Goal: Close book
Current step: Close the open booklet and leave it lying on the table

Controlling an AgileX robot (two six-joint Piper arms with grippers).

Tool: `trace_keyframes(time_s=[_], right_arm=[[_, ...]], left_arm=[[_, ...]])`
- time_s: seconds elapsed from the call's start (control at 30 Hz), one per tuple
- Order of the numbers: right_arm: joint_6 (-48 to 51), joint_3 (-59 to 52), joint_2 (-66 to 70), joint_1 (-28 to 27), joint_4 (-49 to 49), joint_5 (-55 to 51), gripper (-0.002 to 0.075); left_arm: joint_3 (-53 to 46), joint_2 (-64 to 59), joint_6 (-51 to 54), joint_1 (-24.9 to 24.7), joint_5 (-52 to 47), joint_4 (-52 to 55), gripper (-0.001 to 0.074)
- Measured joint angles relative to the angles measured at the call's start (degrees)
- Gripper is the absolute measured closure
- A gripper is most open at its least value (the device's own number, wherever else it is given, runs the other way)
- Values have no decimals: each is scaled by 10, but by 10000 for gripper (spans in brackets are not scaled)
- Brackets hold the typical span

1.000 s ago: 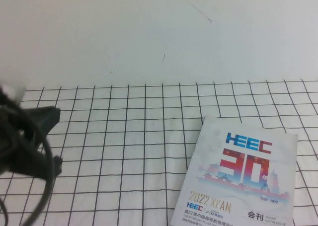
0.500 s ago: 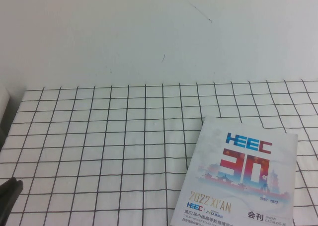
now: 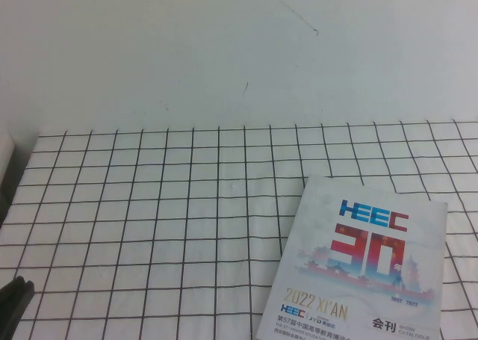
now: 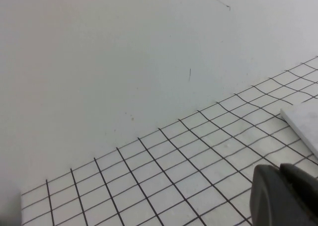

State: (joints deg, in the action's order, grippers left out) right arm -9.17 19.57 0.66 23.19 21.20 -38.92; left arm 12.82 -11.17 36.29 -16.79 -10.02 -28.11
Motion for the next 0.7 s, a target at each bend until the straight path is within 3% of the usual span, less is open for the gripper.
trace_keyframes(time_s=[0.53,0.7], right_arm=[[-1,0,0,0,-1,-1,729],[-1,0,0,0,-1,-3,729]], left_arm=[[-1,0,0,0,-81,-1,738],[-20,0,0,20,-1,53,738]])
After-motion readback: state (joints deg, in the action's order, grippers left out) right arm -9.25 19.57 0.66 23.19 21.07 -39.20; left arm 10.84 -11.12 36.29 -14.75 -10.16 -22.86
